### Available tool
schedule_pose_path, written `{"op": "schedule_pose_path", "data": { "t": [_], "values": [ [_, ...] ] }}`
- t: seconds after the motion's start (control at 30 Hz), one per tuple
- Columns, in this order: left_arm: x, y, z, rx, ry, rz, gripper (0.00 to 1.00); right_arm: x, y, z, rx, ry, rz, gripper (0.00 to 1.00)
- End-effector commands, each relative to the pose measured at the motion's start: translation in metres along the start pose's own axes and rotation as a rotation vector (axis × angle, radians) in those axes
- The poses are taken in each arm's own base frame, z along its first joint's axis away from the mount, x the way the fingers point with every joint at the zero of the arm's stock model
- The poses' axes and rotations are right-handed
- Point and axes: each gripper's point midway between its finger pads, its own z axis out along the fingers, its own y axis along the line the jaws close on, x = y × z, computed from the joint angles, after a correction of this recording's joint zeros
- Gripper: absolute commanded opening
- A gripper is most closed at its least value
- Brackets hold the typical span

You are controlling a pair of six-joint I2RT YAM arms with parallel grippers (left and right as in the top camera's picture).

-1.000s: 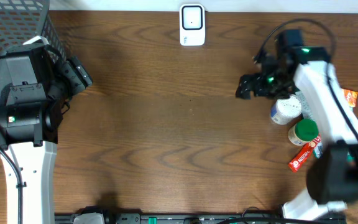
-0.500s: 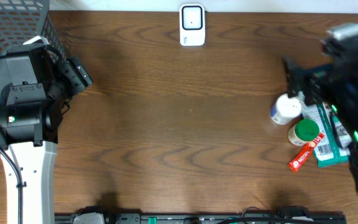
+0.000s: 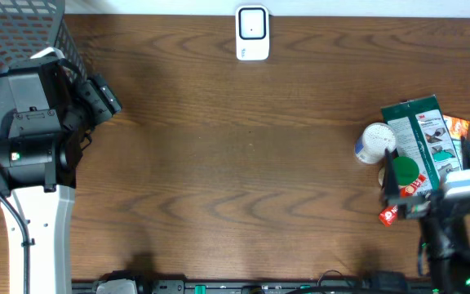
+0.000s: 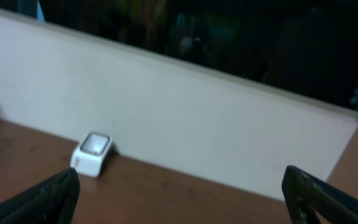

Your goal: Scan the item barcode

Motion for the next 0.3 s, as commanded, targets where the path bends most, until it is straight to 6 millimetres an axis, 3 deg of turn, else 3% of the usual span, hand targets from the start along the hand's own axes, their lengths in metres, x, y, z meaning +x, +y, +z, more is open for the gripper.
{"op": "schedule_pose_path", "data": {
  "t": [0.0,0.27],
  "values": [
    [-0.002,0.002,-0.001,-0.011,-0.006,-0.004,0.83,0.024,0.006,-0.009,0.011,-0.038,-0.019,0.99],
    [-0.002,0.002,-0.001,-0.011,-0.006,-0.004,0.83,0.038,0.007,-0.006,0.068,-0.256,-0.064,0.99]
  ]
}}
